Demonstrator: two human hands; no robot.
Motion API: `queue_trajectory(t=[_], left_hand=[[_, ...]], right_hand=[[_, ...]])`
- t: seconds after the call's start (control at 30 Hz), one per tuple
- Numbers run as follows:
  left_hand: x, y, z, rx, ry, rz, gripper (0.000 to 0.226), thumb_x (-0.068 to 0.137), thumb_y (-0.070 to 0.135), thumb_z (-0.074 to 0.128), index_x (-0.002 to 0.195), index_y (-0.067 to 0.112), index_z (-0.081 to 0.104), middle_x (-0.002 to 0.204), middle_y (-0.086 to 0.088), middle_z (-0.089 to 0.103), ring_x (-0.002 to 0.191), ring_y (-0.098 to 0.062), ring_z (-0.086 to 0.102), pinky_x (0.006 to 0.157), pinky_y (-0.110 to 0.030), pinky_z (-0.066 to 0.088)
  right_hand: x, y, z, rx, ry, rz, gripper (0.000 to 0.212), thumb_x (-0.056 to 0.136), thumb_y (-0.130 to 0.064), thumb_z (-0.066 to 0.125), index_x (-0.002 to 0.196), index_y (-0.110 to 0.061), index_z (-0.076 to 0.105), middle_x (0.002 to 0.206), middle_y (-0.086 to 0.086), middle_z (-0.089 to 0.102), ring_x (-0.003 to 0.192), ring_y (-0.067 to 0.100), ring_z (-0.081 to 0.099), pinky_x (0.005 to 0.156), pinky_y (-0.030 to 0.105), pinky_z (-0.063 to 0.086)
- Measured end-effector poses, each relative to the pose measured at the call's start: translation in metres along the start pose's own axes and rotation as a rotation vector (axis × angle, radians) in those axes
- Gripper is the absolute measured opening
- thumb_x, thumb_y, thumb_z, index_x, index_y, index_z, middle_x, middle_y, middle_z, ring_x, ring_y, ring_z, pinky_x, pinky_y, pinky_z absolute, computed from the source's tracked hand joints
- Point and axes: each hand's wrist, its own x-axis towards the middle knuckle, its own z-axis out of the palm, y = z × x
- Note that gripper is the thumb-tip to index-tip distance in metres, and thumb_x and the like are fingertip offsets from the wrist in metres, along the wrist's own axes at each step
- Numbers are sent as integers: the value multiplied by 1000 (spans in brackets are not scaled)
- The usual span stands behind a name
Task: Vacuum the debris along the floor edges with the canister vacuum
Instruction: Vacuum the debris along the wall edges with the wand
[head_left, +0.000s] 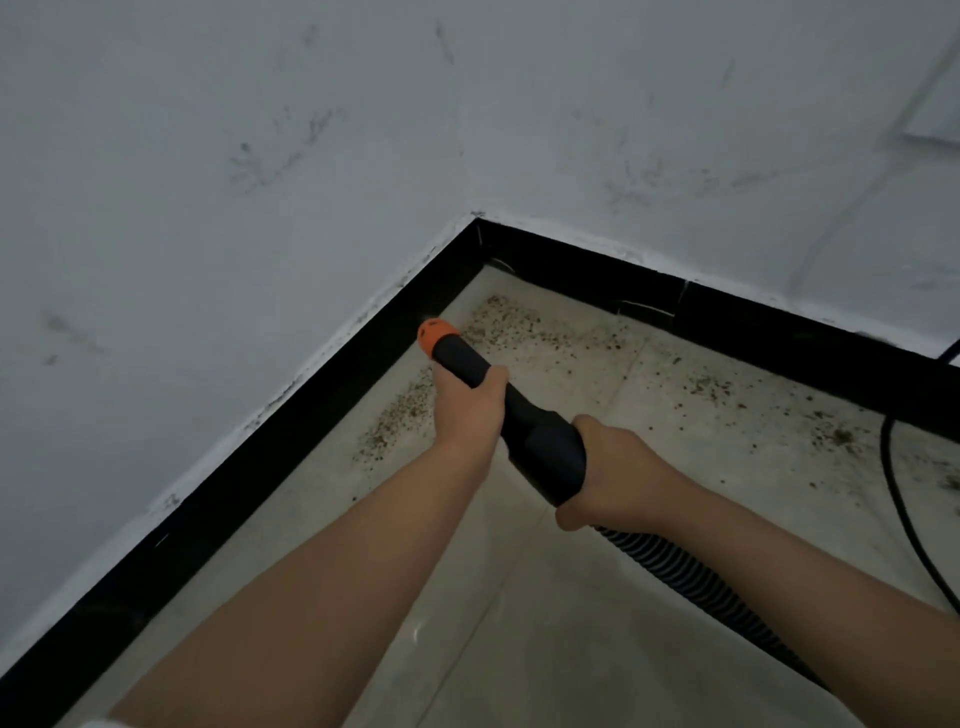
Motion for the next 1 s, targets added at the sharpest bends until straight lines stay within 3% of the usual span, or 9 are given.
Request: queue_trajectory(t=[0.13,0.27,0.43,0.5,0.63,0.77,0.9,1.0], left_hand=[[-11,-19,-41,-42,64,-43,64,91,21,53,146,18,20,126,-10,50,95,-24,51,92,-43,48],[-28,-33,-69,-114,121,-114,70,92,23,52,148,18,12,133,-11,46,103,-26,52,95,-41,47],[-53,-51,-102,-239,201,-218,76,92,26,52,149,22,3,136,-13,45,114,-31,52,95,-43,48],[-65,-61,-115,-248,245,-232,76,92,28,52,149,22,3,137,-12,45,115,-31,52,98,-44,46],[-85,-83,-144,-238,353,-216,74,93,29,51,150,19,5,138,-11,44,119,-30,50,102,-43,43],[-92,-97,-170,-236,440,-198,67,94,25,49,149,19,11,135,-12,46,116,-30,51,100,-39,43],[-90,-104,-181,-291,387,-194,61,94,22,49,147,19,17,133,-11,47,113,-29,52,99,-39,45],[-80,-100,-175,-306,304,-177,63,94,23,49,148,20,16,135,-11,46,116,-30,51,101,-43,44]], right_hand=[[-13,-18,27,-35,-85,-68,54,66,-28,81,97,-20,38,88,-8,44,77,7,47,53,13,37],[-24,-36,42,-16,-144,-101,52,67,-42,80,96,-19,43,88,-11,48,76,4,49,58,15,41],[-34,-64,56,3,-259,-105,37,72,-23,77,96,-15,49,91,0,56,66,9,54,71,35,52],[-36,-72,64,-15,-329,-123,36,72,-21,77,96,-13,51,92,4,58,65,11,55,71,37,52],[-40,-89,85,-79,-435,-155,35,72,-22,76,96,-15,51,85,-2,56,64,7,54,68,31,50],[-42,-105,115,-150,-452,-195,40,71,-30,77,98,-19,50,93,-3,55,79,10,54,72,26,48],[-45,-109,129,-130,-440,-202,35,70,-30,76,82,-24,44,83,-8,50,69,3,50,58,18,42],[-44,-105,124,-118,-380,-169,36,70,-30,76,80,-25,42,83,-7,51,68,3,50,57,19,41]])
